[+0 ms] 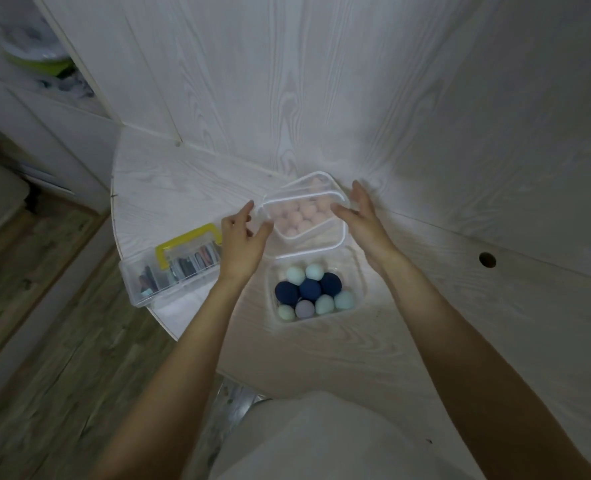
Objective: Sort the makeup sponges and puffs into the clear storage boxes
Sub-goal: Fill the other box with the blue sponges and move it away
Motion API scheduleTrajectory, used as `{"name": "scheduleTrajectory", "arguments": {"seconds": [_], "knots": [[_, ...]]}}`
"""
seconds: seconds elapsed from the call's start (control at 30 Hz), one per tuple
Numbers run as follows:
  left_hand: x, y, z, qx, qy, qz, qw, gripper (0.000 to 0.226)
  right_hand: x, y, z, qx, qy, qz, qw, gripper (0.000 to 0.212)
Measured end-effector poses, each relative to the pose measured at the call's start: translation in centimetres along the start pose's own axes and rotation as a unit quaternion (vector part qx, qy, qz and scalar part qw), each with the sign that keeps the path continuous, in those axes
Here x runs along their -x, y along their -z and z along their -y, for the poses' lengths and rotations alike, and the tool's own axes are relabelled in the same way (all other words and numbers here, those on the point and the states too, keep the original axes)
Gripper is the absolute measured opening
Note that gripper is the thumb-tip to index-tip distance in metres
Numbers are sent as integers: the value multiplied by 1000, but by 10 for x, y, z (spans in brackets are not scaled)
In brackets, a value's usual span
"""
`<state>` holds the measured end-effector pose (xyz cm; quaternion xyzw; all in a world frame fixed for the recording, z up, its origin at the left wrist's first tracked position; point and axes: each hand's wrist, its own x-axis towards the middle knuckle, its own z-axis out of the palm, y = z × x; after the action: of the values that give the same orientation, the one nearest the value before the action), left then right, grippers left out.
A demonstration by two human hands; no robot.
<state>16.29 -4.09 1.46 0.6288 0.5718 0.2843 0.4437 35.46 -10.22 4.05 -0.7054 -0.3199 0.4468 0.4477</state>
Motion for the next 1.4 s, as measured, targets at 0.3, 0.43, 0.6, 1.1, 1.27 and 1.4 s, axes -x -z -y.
{"name": "scheduleTrajectory", "arguments": {"seconds": [0.3,0.43,0.6,1.1,1.27,1.4], "knots": [[59,-3,20,74,-11,-22,997,22,70,16,-58,125,103,-57,985,23],[85,-20,52,-49,-14,36,998,53,91,21,-116,363,113,17,925,31],[96,-29,63,-23,81,123,989,112,83,11,-113,474,204,68,854,60],[93,-29,61,-58,77,108,990,108,74,-1,-105,571,240,97,779,72],[100,-28,61,16,115,105,988,102,81,16,-123,282,77,37,956,69],[102,-30,59,24,111,90,989,82,83,14,-122,112,-13,59,992,63]]}}
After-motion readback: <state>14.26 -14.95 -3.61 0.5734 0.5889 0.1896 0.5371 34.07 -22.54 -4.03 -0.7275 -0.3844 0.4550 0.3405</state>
